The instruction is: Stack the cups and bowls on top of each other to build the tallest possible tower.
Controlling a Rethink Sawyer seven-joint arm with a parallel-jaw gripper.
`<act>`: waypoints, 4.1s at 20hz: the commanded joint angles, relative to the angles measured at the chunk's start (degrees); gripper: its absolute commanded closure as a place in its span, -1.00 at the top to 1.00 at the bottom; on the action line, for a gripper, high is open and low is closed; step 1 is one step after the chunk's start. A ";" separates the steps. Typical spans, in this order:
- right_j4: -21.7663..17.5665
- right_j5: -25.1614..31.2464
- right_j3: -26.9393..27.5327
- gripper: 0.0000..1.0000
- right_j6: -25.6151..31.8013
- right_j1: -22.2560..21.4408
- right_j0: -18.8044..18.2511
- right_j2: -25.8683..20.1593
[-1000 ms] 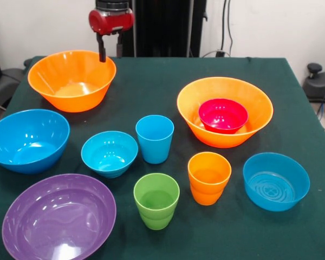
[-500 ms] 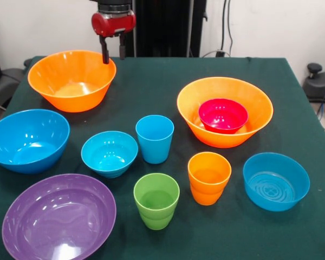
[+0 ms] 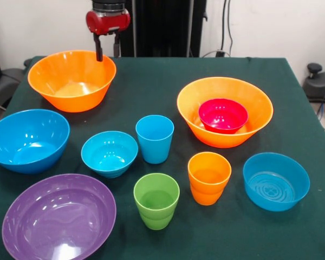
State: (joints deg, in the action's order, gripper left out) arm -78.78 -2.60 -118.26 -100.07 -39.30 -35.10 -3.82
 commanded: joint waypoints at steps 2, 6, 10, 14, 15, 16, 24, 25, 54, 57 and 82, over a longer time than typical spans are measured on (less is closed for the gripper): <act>0.37 -4.03 6.09 1.00 -3.23 3.40 3.41 0.76; 1.97 -6.80 7.15 1.00 -2.49 5.15 5.31 3.59; 4.48 -10.13 8.07 1.00 -1.13 7.17 7.26 6.85; 6.75 -12.66 8.70 1.00 -0.29 8.95 8.80 9.38; 7.04 -13.07 8.79 1.00 -0.14 9.26 9.01 9.73; 7.37 -13.49 8.90 1.00 -0.05 9.61 9.28 10.17; 10.77 -17.50 10.67 1.00 1.92 12.48 11.66 14.26; 11.07 -18.13 10.89 1.00 2.23 12.84 11.86 14.70; 21.84 -33.02 16.10 1.00 8.69 23.35 17.64 25.72; 22.85 -34.75 16.54 1.00 8.91 24.73 18.08 26.60; 30.43 -45.25 21.39 1.00 11.25 34.11 20.73 33.04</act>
State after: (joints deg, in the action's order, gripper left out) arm -52.79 -44.65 -105.23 -100.07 -8.38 -16.27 32.25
